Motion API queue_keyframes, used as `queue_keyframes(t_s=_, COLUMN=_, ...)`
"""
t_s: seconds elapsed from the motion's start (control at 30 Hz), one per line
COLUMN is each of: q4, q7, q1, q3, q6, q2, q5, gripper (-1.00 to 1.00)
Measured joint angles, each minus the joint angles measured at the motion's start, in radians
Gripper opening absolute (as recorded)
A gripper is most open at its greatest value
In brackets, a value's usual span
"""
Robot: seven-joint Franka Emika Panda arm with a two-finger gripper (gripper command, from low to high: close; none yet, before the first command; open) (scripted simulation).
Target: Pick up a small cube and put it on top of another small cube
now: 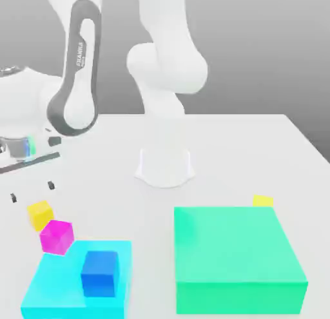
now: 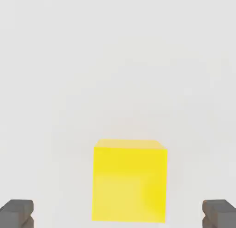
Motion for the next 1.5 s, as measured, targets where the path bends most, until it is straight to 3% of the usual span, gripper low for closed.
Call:
queue_keyframes(t_s=0.1, q4=0.019, q7=-0.017, q1=-0.03, q3=0.035, q6=0.087, q2=0.108, q5=0.026, gripper=0.0)
queue_keyframes(t_s=0.13, q4=0.024, q7=-0.02, q1=-0.037, q3=0.043, q6=0.109, q2=0.135, q5=0.029, gripper=-1.0)
queue_keyframes(t_s=0.37, q4=0.025, q7=-0.02, q1=-0.038, q3=0.045, q6=0.113, q2=0.137, q5=0.03, gripper=-1.0)
queue_keyframes(t_s=0.6, q4=-0.003, q7=0.017, q1=-0.009, q3=0.011, q6=-0.061, q2=-0.07, q5=-0.043, gripper=-1.0)
queue_keyframes(t_s=0.93, q4=0.284, q7=-0.097, q1=0.159, q3=0.209, q6=-0.211, q2=-0.013, q5=-0.072, gripper=-1.0)
queue_keyframes(t_s=1.3, q4=0.36, q7=0.273, q1=0.388, q3=0.325, q6=-0.498, q2=-0.158, q5=-0.061, gripper=-1.0)
queue_keyframes(t_s=1.37, q4=0.345, q7=0.326, q1=0.459, q3=0.298, q6=-0.486, q2=-0.147, q5=-0.074, gripper=-1.0)
queue_keyframes(t_s=1.5, q4=0.322, q7=0.363, q1=0.43, q3=0.261, q6=-0.376, q2=-0.053, q5=-0.107, gripper=-1.0)
